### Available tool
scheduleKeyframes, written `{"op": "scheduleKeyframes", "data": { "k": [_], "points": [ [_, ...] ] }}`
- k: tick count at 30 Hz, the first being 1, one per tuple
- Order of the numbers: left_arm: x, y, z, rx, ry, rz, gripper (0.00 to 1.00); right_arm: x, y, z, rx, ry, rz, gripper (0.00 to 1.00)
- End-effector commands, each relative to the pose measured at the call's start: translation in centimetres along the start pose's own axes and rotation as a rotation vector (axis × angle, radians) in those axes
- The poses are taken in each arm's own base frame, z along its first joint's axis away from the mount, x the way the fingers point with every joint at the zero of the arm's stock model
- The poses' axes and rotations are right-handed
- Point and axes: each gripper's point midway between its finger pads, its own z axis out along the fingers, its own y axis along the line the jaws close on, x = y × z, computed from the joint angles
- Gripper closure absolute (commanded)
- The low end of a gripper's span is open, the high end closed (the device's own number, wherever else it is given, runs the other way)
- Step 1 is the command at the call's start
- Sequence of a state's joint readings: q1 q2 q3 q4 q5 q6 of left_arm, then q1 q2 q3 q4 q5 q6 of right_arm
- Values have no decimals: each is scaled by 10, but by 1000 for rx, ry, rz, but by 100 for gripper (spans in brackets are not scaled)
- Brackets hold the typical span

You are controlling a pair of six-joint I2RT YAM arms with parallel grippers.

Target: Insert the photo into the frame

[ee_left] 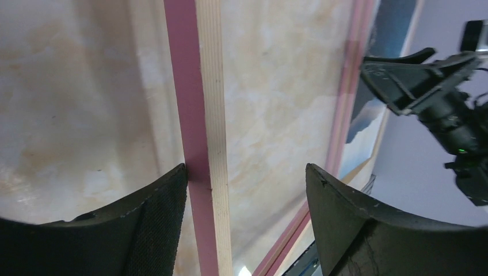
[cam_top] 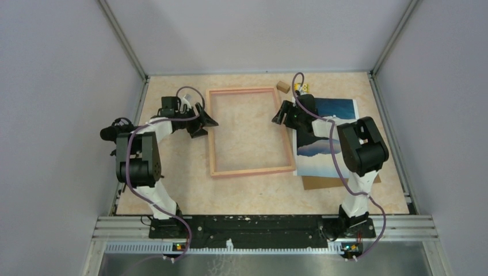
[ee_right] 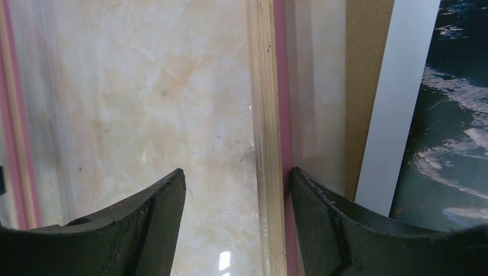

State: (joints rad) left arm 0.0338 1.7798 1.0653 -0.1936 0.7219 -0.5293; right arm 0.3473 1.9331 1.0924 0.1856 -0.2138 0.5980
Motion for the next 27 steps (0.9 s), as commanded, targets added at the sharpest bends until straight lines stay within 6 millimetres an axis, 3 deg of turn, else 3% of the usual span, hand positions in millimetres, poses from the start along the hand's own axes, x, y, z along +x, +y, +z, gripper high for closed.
{"op": "scheduleKeyframes", "data": {
  "k": [1, 6, 11, 20, 27],
  "points": [
    [2, -105, -37, 350, 12, 119, 24, 34, 26, 1, -104, 115, 31, 35],
    [8, -120, -46, 437, 9, 83, 35, 37, 29, 4, -123, 131, 38, 35],
    [3, -124, -49, 434, -35, 80, 37, 37, 28, 4, -121, 130, 36, 35],
    [-8, -110, -46, 303, -81, 100, 40, 35, 25, 3, -123, 131, 39, 36],
    [0, -125, -46, 454, -30, 50, 50, 36, 23, 3, -127, 135, 40, 31]
  ]
}}
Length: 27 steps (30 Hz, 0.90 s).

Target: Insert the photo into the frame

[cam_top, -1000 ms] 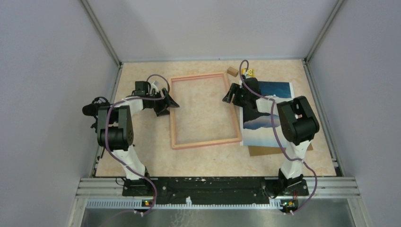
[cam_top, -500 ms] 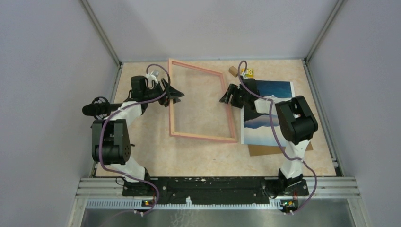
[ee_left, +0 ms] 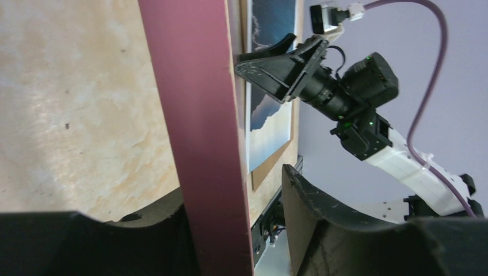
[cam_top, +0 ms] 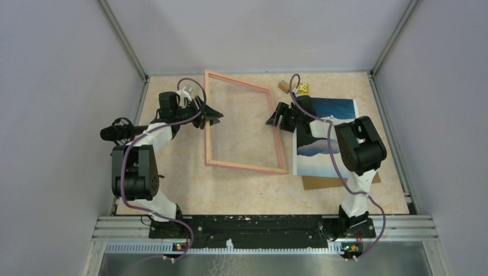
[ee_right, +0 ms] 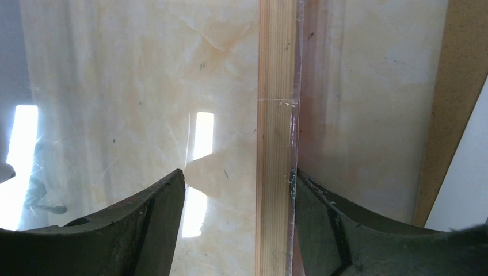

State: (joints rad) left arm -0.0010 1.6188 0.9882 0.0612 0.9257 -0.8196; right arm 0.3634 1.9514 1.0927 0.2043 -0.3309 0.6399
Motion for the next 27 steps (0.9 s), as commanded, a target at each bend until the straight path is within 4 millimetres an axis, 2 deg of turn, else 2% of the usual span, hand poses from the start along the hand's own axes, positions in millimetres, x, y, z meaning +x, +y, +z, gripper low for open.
{"op": "scheduleKeyframes", "data": {
  "k": [1, 6, 9, 16, 27],
  "points": [
    [-3, -36, -3, 154, 5, 74, 51, 17, 0, 3, -24, 59, 11, 29],
    [-4, -43, -4, 195, 0, 84, 52, 17, 7, 3, -96, 63, 31, 21],
    [-11, -43, -11, 229, -24, 71, 53, 18, 12, 3, -145, 66, 52, 21],
    [-6, -33, -8, 241, -19, 55, 59, 16, 32, -3, -270, 62, 55, 21],
    [-10, -23, -9, 204, -32, 74, 59, 6, -1, -23, 0, 33, -45, 16]
  ]
}}
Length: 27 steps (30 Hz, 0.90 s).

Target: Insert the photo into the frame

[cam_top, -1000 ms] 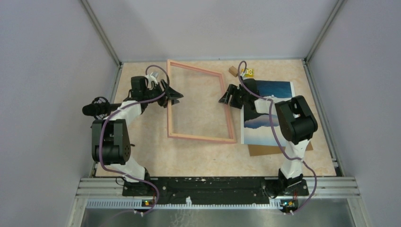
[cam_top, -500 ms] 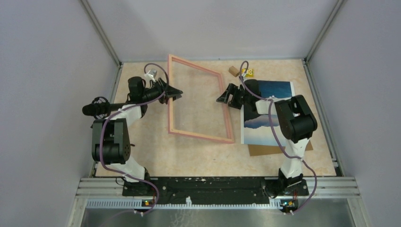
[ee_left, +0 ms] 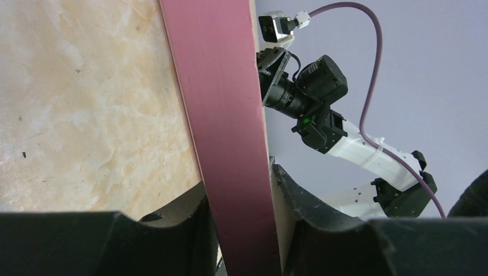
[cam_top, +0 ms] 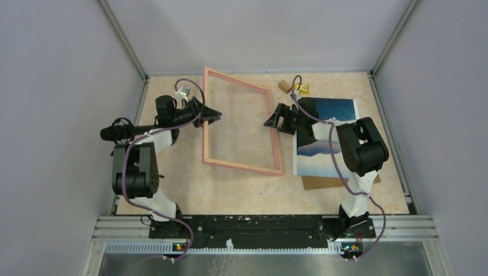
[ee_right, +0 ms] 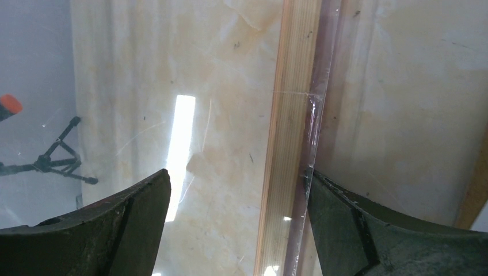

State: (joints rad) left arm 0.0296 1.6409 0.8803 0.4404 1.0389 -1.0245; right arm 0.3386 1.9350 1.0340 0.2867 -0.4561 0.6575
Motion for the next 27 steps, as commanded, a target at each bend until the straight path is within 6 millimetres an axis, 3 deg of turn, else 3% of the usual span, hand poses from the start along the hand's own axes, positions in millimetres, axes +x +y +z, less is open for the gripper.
{"op": "scheduleKeyframes", "data": {
  "k": [1, 9, 27],
  "points": [
    [-6, -9, -2, 35, -2, 76, 59, 0, -10, -17, 125, 16, -62, 16],
    [-4, -5, -1, 47, 10, 55, 57, 1, -2, -18, 108, 23, -104, 13],
    [10, 10, -1, 74, 16, 28, 54, -9, 55, -23, 104, -60, -166, 21]
  ]
}}
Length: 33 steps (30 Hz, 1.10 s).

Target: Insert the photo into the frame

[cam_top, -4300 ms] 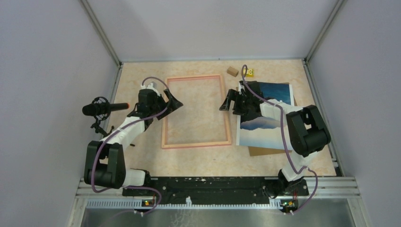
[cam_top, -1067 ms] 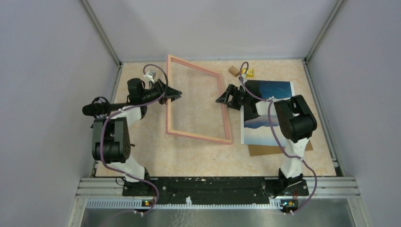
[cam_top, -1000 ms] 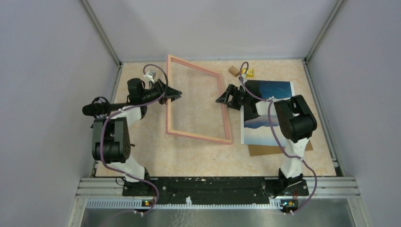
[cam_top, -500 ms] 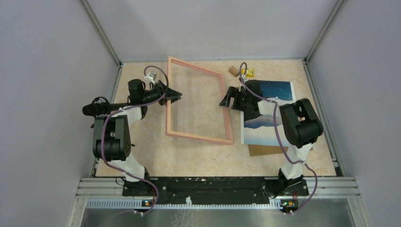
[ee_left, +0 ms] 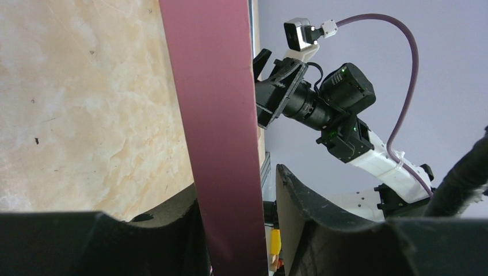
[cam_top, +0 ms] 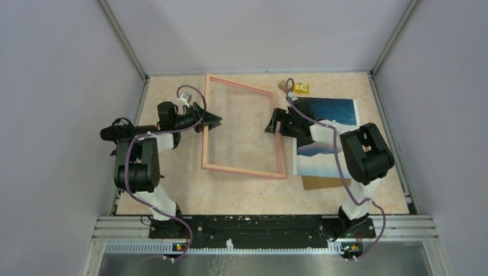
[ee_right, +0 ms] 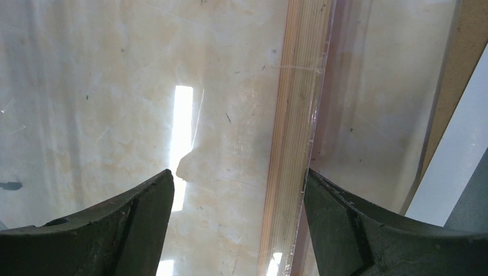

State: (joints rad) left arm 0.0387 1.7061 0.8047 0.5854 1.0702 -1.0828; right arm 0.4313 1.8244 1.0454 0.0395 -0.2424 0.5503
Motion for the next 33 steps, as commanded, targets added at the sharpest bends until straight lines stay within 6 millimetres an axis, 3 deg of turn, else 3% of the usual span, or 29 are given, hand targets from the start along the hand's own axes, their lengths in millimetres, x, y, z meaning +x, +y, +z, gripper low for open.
{"op": "scheduleKeyframes", "data": {
  "k": [1, 16, 25, 33],
  "points": [
    [-1, -15, -2, 59, 1, 85, 54, -35, 49, -16, -85, -104, -38, 21],
    [-1, -8, -3, 8, -19, 89, 45, -43, 64, -34, -116, -173, -2, 22],
    [-2, -7, -2, 4, -19, 97, 49, -30, 39, -20, 11, -97, -49, 16],
    [-1, -6, -3, 4, -10, 107, 49, -30, 40, -23, 33, -94, -79, 13]
  ]
}}
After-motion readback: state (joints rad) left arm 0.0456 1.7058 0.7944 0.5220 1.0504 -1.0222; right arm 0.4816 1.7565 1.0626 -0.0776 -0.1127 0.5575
